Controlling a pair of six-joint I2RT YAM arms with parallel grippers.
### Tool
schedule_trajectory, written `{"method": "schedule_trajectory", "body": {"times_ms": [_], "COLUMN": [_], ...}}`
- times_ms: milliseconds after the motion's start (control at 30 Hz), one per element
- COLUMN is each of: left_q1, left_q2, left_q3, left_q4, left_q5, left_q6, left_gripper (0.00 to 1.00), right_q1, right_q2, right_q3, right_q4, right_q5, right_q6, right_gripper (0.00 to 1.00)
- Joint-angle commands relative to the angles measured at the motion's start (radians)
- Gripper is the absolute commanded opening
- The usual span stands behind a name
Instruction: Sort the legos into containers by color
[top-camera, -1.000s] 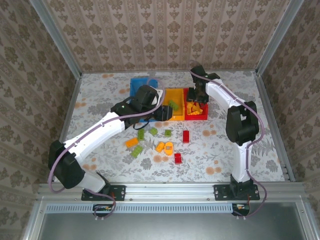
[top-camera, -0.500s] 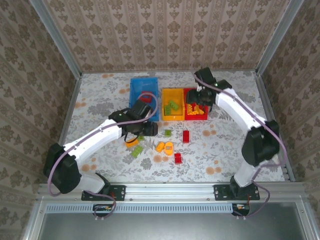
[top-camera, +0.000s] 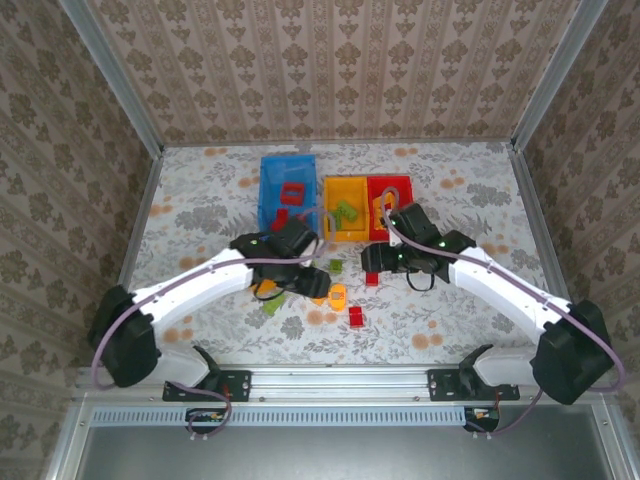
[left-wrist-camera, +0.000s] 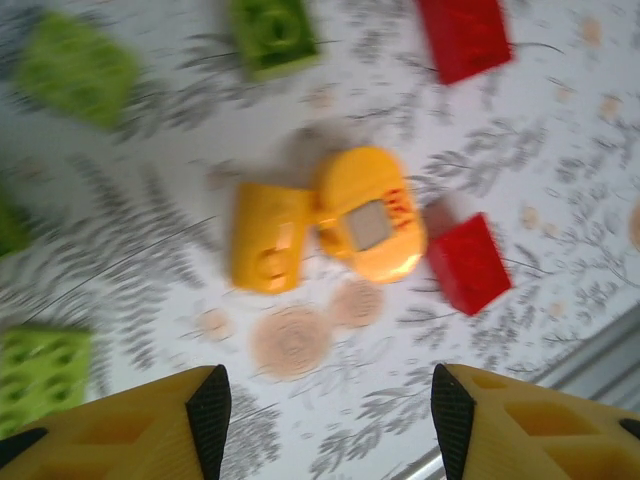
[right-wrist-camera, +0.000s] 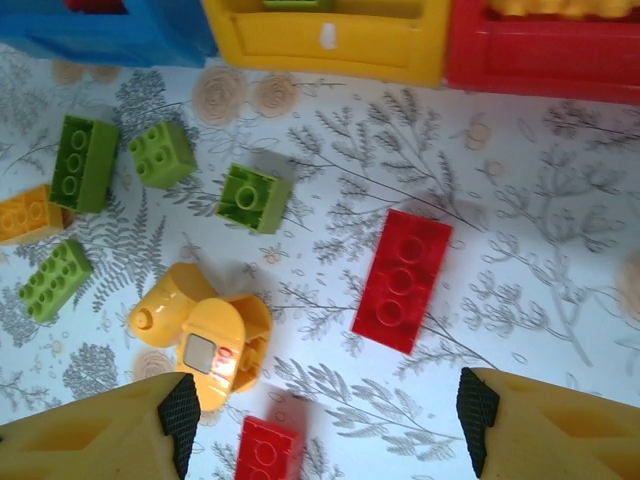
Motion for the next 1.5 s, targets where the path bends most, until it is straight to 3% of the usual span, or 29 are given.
{"method": "schedule_trajectory", "body": {"times_ms": [0,200,400,500,733,867,1000,1167,1467], "left_q1": [-0.066,-0.103,-0.133,-0.133,-0.135,-0.132,-0.127,-0.126,-0.057], "left_q2": [0.111,0.367,0.6,0.671,0.765,0.817,0.859,0.844,0.481], "left_q3": [0.114,0.37,0.594,0.657,0.716,0.751,0.781,0.786,0.562], "left_q4": [0.003,-0.023,-0.123,-0.163,-0.179,-0.181,-0.164,-0.168,-0.168], "left_q5": [-0.003,-0.073,-0.11,-0.123,-0.15,-0.157,-0.148,-0.177,-0.296], "left_q6": [0.065,0.001,-0.052,-0.103,-0.149,-0.154,-0.148,-0.134,-0.156], "left_gripper": [0.58,0.59,0.6,0.66,0.69,0.64,0.51,0.29,0.25], "right_q1": [-0.031,-0.1,-0.131,-0.135,-0.138,-0.14,-0.142,-0.143,-0.122], "right_q2": [-0.101,-0.3,-0.504,-0.536,-0.551,-0.547,-0.54,-0.533,-0.447], "right_q3": [-0.026,-0.059,-0.064,-0.038,-0.028,-0.029,-0.032,-0.032,-0.043], "right_q4": [-0.05,-0.149,-0.182,-0.23,-0.261,-0.26,-0.255,-0.251,-0.138], "right_q5": [0.109,0.226,0.23,0.233,0.203,0.185,0.175,0.164,0.022], "right_q6": [0.072,0.139,0.111,0.106,0.086,0.08,0.079,0.074,0.006], "right_gripper": [0.73,0.75,0.83,0.84,0.84,0.84,0.84,0.84,0.8]}}
